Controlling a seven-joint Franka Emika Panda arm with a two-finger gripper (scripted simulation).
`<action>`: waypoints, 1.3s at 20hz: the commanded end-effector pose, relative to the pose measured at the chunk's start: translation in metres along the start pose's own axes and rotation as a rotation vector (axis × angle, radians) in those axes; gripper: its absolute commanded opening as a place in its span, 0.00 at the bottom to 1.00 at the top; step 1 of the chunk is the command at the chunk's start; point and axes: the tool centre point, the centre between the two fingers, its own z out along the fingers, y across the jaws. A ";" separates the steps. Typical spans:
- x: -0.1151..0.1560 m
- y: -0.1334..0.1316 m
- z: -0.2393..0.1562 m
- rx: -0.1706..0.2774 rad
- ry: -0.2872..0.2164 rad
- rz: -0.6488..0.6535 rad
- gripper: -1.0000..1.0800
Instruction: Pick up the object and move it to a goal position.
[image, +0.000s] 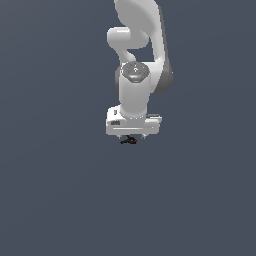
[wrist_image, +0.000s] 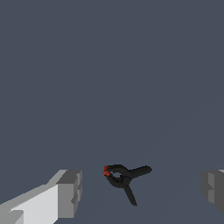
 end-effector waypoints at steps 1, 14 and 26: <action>0.000 0.000 0.000 0.000 0.000 0.000 0.96; -0.001 0.010 -0.002 0.015 -0.011 0.001 0.96; -0.008 0.011 0.010 0.009 -0.010 -0.121 0.96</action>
